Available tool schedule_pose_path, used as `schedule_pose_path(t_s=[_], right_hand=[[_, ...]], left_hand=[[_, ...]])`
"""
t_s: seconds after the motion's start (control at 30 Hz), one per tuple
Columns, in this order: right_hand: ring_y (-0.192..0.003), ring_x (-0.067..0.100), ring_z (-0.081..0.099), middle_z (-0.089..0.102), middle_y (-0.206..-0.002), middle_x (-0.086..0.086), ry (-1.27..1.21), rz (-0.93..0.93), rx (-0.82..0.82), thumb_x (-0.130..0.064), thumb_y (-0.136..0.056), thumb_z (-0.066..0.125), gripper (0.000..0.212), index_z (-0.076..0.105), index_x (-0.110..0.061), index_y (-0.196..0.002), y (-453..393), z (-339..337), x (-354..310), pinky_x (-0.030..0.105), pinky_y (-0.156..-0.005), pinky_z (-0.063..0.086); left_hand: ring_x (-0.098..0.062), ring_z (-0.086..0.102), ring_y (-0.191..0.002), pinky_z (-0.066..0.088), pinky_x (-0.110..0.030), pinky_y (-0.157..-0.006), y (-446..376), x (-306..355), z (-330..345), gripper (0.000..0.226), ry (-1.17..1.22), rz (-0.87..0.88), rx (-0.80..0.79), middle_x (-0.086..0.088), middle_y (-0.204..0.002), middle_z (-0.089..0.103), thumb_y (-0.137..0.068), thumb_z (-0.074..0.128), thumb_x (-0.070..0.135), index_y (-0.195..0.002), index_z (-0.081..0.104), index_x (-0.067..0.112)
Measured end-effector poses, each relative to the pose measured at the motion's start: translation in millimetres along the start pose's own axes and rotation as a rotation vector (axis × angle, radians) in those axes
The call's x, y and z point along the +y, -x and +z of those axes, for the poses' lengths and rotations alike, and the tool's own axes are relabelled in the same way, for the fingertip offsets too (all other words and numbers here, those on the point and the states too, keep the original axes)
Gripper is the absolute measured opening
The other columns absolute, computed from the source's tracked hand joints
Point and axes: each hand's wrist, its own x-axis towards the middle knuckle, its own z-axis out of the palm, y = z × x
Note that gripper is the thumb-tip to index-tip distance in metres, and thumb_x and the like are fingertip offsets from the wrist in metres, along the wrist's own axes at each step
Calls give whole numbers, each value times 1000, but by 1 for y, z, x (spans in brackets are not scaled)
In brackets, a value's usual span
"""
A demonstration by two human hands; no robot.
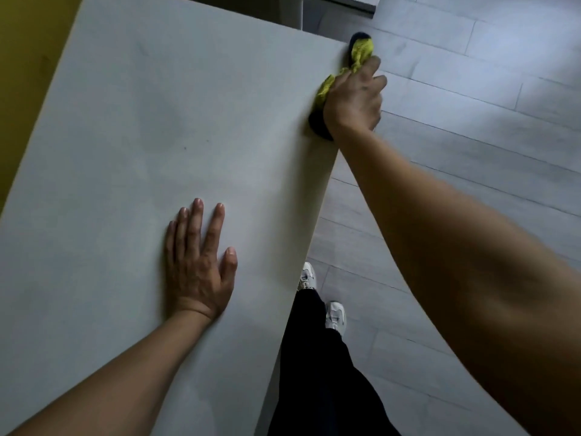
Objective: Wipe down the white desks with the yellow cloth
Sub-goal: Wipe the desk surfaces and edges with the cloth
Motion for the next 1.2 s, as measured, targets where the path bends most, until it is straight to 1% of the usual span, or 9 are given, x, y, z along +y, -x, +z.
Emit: schedule_pose_path(t_s=[0.1,0.3,0.37,0.47,0.67,0.83,1.0,1.1,1.2], right_hand=[[-112,36,58,49,-128,12,-53,-9,-15,-35,-103,36,46,33,-19,-146,33,-3,12,44,-87,46],[-109,39,55,47,-123,13,-155,-37,-114,-33,-101,43,47,36,-20,-145,195,-3,87,46,-87,45],[-108,38,56,48,-123,12,-138,-32,-119,-35,-101,42,44,35,-22,-143,221,-4,99,45,-88,45],[-106,38,57,49,-120,13,-118,-12,-97,-36,-101,42,42,38,-18,-138,199,-2,89,45,-86,46],[-110,39,57,50,-124,14,-99,8,-25,-38,-102,39,44,37,-16,-139,87,1,40,45,-86,45],[-109,34,59,51,-125,10,-24,12,16,-36,-102,38,42,36,-17,-140,47,4,24,40,-76,39],[-107,37,58,49,-123,12,-54,-2,17,-36,-102,38,44,34,-17,-142,95,4,44,41,-77,39],[-108,39,56,47,-122,13,-104,11,3,-36,-102,40,42,37,-16,-139,170,5,75,43,-79,41],[-106,38,56,47,-121,12,-166,5,-53,-35,-101,41,38,39,-18,-135,261,0,111,47,-85,47]], left_hand=[[-40,28,-153,21,-56,-125,1,0,0,67,-2,0,9,-16,-167,29,-96,39,40,-158,39,14],[-40,27,-154,20,-56,-126,2,-1,1,69,-17,8,10,-16,-168,28,-96,39,41,-160,37,15],[-41,27,-154,20,-56,-126,2,0,1,68,-18,9,9,-17,-168,27,-96,38,41,-160,36,15],[-41,28,-153,20,-56,-126,1,0,2,68,-25,12,14,-17,-167,28,-96,39,40,-160,37,15],[-41,30,-153,21,-56,-125,1,-1,5,67,-14,17,51,-16,-166,31,-97,40,41,-158,39,15],[-40,31,-153,21,-55,-126,1,-1,5,66,-7,13,63,-17,-166,32,-97,40,40,-158,41,15],[-40,30,-153,20,-54,-126,2,0,4,67,-4,13,64,-16,-166,31,-96,42,39,-158,40,16],[-40,29,-153,19,-54,-127,3,-2,5,68,2,24,63,-16,-166,31,-95,43,40,-159,40,16],[-40,30,-153,18,-53,-127,4,-4,5,68,15,31,66,-16,-166,31,-95,43,40,-159,40,17]])
